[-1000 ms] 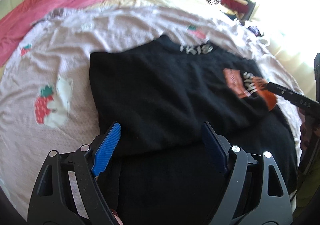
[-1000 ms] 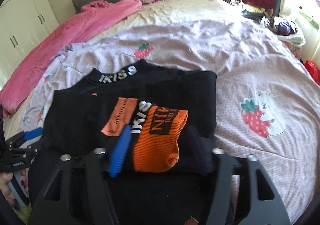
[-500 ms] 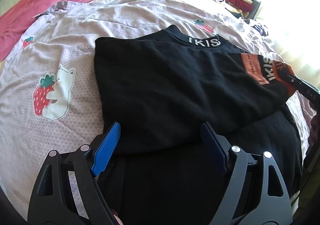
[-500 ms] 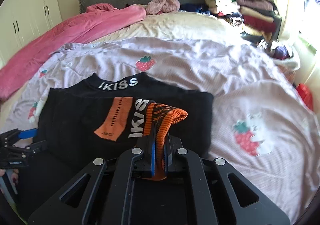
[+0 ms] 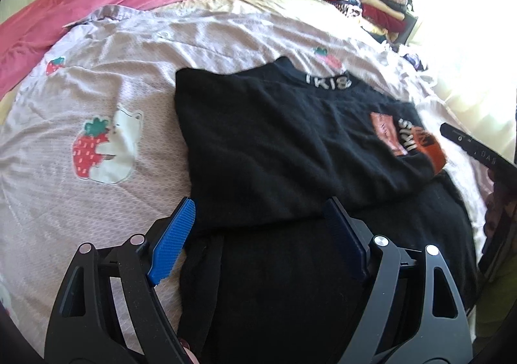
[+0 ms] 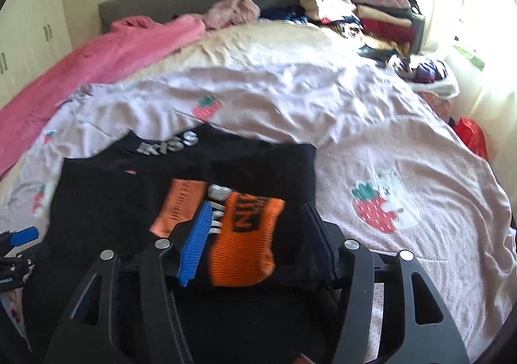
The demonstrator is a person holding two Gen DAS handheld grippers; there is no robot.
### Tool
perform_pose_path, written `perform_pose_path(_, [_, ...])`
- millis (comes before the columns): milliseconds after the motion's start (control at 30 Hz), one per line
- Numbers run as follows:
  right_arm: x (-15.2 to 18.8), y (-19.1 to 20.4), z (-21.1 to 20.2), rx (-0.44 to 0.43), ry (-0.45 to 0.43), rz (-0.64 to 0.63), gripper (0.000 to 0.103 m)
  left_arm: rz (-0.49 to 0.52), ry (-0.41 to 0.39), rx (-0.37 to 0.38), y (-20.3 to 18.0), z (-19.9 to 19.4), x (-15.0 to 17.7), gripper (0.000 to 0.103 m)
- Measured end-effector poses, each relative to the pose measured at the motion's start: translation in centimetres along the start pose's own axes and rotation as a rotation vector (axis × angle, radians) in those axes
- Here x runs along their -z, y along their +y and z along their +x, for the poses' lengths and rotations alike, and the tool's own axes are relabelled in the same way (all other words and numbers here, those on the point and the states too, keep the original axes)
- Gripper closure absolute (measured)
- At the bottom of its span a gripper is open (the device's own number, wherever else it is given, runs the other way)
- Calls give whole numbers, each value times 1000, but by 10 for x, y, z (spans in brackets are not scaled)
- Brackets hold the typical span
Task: Fold small clothes
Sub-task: 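Withdraw both open grippers and move them to the sweatshirt hem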
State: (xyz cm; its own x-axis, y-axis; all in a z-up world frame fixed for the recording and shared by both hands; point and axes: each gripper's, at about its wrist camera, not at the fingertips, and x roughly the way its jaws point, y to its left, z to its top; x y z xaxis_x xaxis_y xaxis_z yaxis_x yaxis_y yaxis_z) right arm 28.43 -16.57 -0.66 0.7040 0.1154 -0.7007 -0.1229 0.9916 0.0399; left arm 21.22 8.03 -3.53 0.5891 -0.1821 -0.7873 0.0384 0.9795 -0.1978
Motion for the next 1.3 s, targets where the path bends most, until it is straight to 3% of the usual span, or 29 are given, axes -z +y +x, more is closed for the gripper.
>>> perform_pose_path(200, [-4,35,-8,-82,15,-71,40,9,-40,-13,6,-22,1,28])
perform_pose_path(333, [-3,53,-10,-112,20,-99,30,1,-44,-46,14,-28,3,26])
perform_pose_path(467, [0,65,-5,-125,46,-127,30,-6,-46,-49,19,-31,8,24])
perform_pose_path(600, [9,67,8,-136,98,-120,25,-3,-13,-22,23,-25,14,20])
perform_pose_path(800, [32,53,45,-55,220,-102,25,6,76,-33,28,1,32,20])
perform_pose_path(933, [34,53,49,-60,219,-97,21,-21,90,-25,35,10,42,20])
perform_pose_path(1100, [30,53,39,-57,191,-96,20,-41,71,-15,35,-1,39,20])
perform_pose_path(1300, [26,55,24,-54,157,-82,12,-34,29,-29,38,-23,36,20])
